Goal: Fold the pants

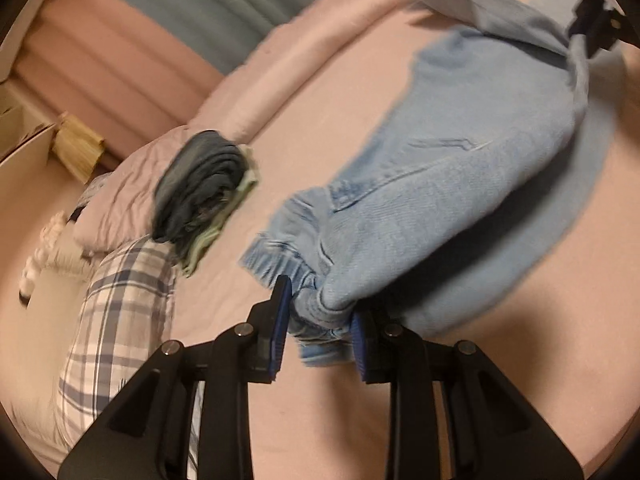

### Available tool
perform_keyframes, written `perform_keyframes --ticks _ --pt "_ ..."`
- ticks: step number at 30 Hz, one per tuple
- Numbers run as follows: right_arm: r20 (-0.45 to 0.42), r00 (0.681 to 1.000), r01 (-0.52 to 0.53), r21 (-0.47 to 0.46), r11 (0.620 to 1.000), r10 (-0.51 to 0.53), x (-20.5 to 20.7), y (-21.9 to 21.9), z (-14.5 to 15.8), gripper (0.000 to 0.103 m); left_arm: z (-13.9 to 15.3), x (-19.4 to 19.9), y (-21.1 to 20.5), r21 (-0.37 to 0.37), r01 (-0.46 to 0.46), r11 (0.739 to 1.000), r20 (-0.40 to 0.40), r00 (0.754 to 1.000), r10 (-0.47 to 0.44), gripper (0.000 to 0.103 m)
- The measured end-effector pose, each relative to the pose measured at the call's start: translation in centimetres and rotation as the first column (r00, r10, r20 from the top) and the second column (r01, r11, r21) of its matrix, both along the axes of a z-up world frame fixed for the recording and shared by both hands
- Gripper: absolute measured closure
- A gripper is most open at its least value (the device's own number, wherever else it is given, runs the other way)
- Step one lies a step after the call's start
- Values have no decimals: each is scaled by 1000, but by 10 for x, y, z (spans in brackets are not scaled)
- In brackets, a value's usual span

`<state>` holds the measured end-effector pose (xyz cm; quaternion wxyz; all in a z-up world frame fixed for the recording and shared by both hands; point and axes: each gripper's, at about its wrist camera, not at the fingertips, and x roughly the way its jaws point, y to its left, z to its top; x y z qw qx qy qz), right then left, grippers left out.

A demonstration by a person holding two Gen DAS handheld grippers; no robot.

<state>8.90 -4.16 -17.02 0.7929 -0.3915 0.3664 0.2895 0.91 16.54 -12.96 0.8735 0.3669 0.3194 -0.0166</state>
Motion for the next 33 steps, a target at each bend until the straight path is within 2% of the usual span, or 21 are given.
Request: perform_keyframes --ticks 2,3,5,7,9,10,12,14,16,19,21,22,24,26,27,28,30,32,33 --pt "11 1000 15 26 1000 -15 -19 -6 2 93 -3 -5 3 -13 0 1000 15 1000 0 75" --pt "3 1000 23 30 999 -23 -19 -6 0 93 -10 -7 3 -6 11 1000 -1 1000 -11 75" --pt "-27 999 35 14 999 -35 -26 -5 -17 93 -27 -11 1 54 34 998 -15 999 -34 72" --pt "-57 998 32 -12 999 -33 -32 -1 -35 93 -44 -16 -2 131 53 990 5 999 -54 71" --pt "-47 998 42 -32 999 -43 -36 2 -48 93 -43 -16 -2 131 49 990 14 999 -51 68" --pt "-41 998 46 -29 999 -47 -37 2 -48 93 -39 -15 -1 119 39 992 2 999 -39 66" --pt "-59 996 66 -4 998 -67 -32 -1 -43 92 -27 -15 5 93 8 996 -10 1000 -7 47" --pt "-126 987 103 56 993 -95 -24 -11 -30 84 -16 -20 10 51 -18 999 -27 999 20 36" --pt "-189 975 144 139 980 -116 -20 -26 -11 71 1 -34 18 -35 -22 999 -43 999 20 35" --pt "-255 960 186 294 937 -111 -14 -46 17 67 23 -49 21 -176 -32 984 -34 999 26 33" --pt "-275 953 225 356 907 -129 -5 -51 25 67 35 -44 14 -300 -43 953 -43 999 32 32" --pt "-281 947 259 379 888 -156 6 -51 25 67 36 -40 7 -338 -42 940 -49 998 27 32" --pt "-298 934 306 389 869 -195 19 -48 17 67 38 -26 -12 -432 -39 901 -63 998 13 32" --pt "-374 901 355 351 866 -218 34 -42 -6 67 34 -10 -36 -516 -34 856 -88 996 -13 32" --pt "-426 874 379 292 878 -235 36 -38 -23 67 30 3 -52 -547 -40 836 -107 994 -22 32" --pt "-453 852 401 240 884 -263 38 -36 -39 67 26 9 -64 -560 -43 827 -121 992 -30 32" --pt "-437 868 376 271 886 -234 32 -40 -38 67 17 28 -88 -596 -55 801 -159 986 -51 32" --pt "-503 839 402 322 857 -205 31 -56 -27 66 12 40 -103 -634 -74 770 -197 978 -69 32" --pt "-545 818 431 369 824 -183 33 -70 -18 66 8 47 -112 -656 -82 750 -217 973 -84 32"
